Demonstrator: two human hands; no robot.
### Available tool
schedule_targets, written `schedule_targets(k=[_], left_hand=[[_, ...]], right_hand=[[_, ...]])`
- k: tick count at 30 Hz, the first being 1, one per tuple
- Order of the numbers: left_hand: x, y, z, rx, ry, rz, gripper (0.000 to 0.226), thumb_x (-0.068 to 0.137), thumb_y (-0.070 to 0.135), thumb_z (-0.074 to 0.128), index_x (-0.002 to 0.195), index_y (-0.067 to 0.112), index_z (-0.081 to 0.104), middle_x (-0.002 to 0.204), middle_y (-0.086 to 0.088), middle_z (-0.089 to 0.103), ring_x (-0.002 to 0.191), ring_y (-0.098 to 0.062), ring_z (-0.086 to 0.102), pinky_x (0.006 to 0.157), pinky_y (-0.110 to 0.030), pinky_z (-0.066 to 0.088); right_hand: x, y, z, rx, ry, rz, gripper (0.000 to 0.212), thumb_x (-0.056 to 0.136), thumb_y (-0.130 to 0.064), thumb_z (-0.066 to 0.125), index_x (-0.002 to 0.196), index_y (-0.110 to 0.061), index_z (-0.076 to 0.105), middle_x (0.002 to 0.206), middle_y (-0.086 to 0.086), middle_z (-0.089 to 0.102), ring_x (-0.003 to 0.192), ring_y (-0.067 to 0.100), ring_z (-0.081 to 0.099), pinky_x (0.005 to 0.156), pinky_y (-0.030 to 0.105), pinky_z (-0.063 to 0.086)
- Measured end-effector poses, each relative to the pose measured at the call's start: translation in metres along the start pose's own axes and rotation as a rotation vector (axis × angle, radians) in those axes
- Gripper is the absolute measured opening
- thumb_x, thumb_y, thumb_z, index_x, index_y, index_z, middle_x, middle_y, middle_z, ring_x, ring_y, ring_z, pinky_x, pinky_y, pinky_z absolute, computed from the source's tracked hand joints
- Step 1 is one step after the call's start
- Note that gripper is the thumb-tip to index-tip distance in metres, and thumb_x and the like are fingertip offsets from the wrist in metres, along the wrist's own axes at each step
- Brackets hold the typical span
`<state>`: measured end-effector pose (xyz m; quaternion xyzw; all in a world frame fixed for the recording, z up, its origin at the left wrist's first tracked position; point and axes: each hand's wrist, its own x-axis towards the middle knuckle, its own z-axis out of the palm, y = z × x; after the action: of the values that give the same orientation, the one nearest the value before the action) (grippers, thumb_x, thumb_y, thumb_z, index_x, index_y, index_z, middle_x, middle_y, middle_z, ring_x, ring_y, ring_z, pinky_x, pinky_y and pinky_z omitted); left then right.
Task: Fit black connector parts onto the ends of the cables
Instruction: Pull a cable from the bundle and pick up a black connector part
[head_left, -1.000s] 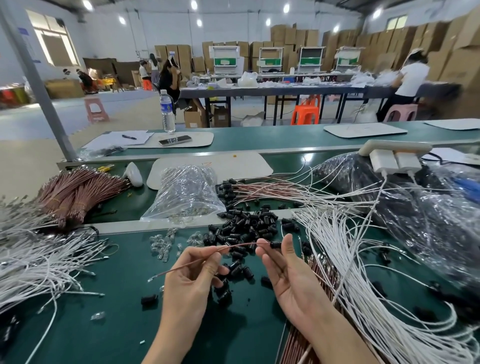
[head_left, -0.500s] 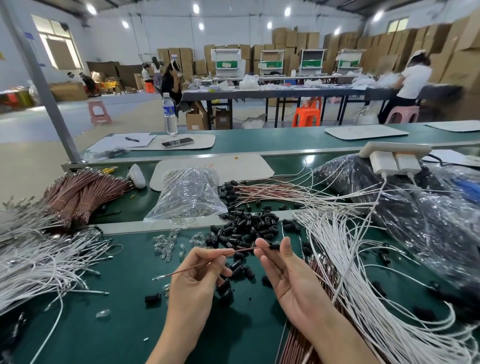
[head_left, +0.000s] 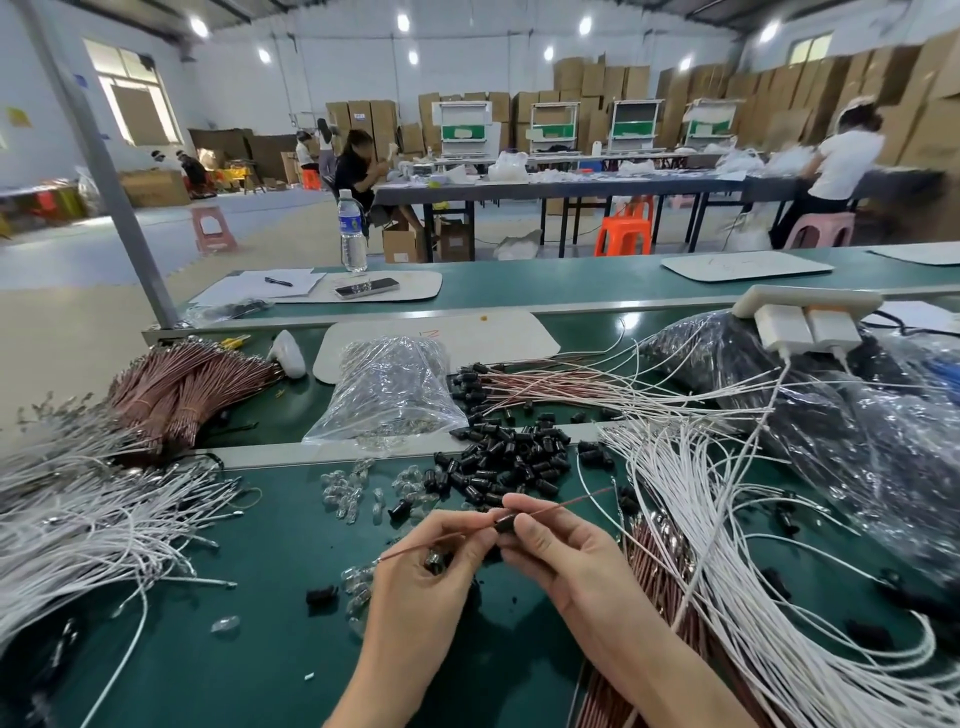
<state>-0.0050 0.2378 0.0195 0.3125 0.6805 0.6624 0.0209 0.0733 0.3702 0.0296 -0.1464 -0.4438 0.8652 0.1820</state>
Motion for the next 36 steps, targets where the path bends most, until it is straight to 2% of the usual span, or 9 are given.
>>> schedule_targets(k=[3, 7, 11, 16, 19, 25, 30, 34, 36], left_hand=[[0.001, 0.002, -0.001, -0.003, 0.091, -0.019, 0.014, 0.083, 0.037, 0.074, 0.096, 0.041, 0.072, 0.087, 0.010, 0.076, 0.081, -0.004, 0.071, 0.071, -0.011, 0.051], [0.002, 0.004, -0.007, -0.110, 0.197, -0.057, 0.005, 0.085, 0.031, 0.073, 0.088, 0.035, 0.073, 0.076, 0.001, 0.074, 0.067, -0.007, 0.066, 0.066, -0.012, 0.050], [0.000, 0.006, -0.006, -0.122, 0.154, -0.076, 0.004, 0.083, 0.033, 0.073, 0.087, 0.032, 0.073, 0.078, -0.001, 0.074, 0.068, -0.009, 0.066, 0.066, -0.012, 0.050], [-0.003, 0.008, -0.005, -0.215, 0.141, -0.103, 0.025, 0.084, 0.034, 0.068, 0.095, 0.012, 0.071, 0.088, -0.005, 0.078, 0.073, -0.012, 0.070, 0.069, -0.014, 0.053], [-0.004, 0.008, -0.003, -0.235, 0.085, -0.125, 0.019, 0.083, 0.035, 0.067, 0.093, 0.019, 0.073, 0.091, -0.006, 0.079, 0.075, -0.014, 0.071, 0.071, -0.019, 0.055], [-0.009, 0.006, 0.006, -0.050, 0.035, -0.067, 0.007, 0.081, 0.033, 0.071, 0.088, 0.035, 0.073, 0.083, -0.001, 0.076, 0.071, -0.012, 0.068, 0.064, -0.016, 0.052], [-0.014, 0.006, 0.009, 0.174, 0.034, -0.036, 0.026, 0.083, 0.052, 0.060, 0.106, 0.040, 0.064, 0.095, 0.018, 0.069, 0.084, -0.008, 0.065, 0.072, -0.013, 0.049], [-0.011, 0.013, 0.022, 0.400, -0.171, 0.037, 0.024, 0.089, 0.060, 0.047, 0.106, 0.046, 0.058, 0.101, 0.030, 0.064, 0.097, 0.002, 0.061, 0.079, -0.015, 0.049], [-0.003, 0.017, 0.036, 0.540, -0.280, 0.139, 0.015, 0.099, 0.048, 0.048, 0.111, 0.049, 0.057, 0.100, 0.034, 0.062, 0.104, 0.009, 0.055, 0.087, -0.016, 0.045]], right_hand=[[0.002, -0.006, -0.006, 0.075, 0.064, -0.032, 0.024, 0.079, -0.006, 0.067, 0.099, -0.005, 0.079, 0.110, 0.021, 0.074, 0.085, 0.022, 0.075, 0.072, 0.025, 0.061], [0.003, -0.013, -0.010, 0.173, 0.103, -0.043, 0.022, 0.078, -0.003, 0.066, 0.095, -0.004, 0.080, 0.109, 0.022, 0.074, 0.083, 0.022, 0.075, 0.067, 0.024, 0.061], [-0.001, -0.011, -0.005, 0.173, 0.044, 0.001, 0.023, 0.081, -0.002, 0.064, 0.098, -0.003, 0.079, 0.112, 0.024, 0.073, 0.086, 0.024, 0.075, 0.069, 0.025, 0.062], [-0.004, -0.016, -0.010, 0.332, -0.005, 0.006, 0.024, 0.087, -0.001, 0.063, 0.108, 0.002, 0.075, 0.118, 0.027, 0.070, 0.091, 0.028, 0.076, 0.069, 0.026, 0.063], [-0.005, -0.015, -0.008, 0.296, -0.024, 0.018, 0.025, 0.088, -0.001, 0.062, 0.110, 0.001, 0.075, 0.120, 0.026, 0.069, 0.091, 0.029, 0.076, 0.072, 0.031, 0.064], [-0.008, -0.002, 0.004, 0.134, -0.110, 0.044, 0.026, 0.090, -0.004, 0.061, 0.113, -0.004, 0.074, 0.121, 0.022, 0.071, 0.107, 0.031, 0.072, 0.085, 0.034, 0.060], [-0.003, -0.027, -0.016, 0.237, 0.068, -0.141, 0.031, 0.093, 0.001, 0.052, 0.121, -0.002, 0.066, 0.114, 0.021, 0.072, 0.103, 0.034, 0.072, 0.084, 0.034, 0.061], [-0.002, -0.048, -0.037, 0.297, 0.253, -0.371, 0.027, 0.102, -0.002, 0.042, 0.117, -0.011, 0.063, 0.096, 0.010, 0.073, 0.089, 0.025, 0.073, 0.080, 0.033, 0.061], [-0.001, -0.053, -0.043, 0.309, 0.321, -0.419, 0.028, 0.105, -0.003, 0.039, 0.115, -0.015, 0.063, 0.092, 0.007, 0.072, 0.084, 0.022, 0.071, 0.080, 0.033, 0.059]])
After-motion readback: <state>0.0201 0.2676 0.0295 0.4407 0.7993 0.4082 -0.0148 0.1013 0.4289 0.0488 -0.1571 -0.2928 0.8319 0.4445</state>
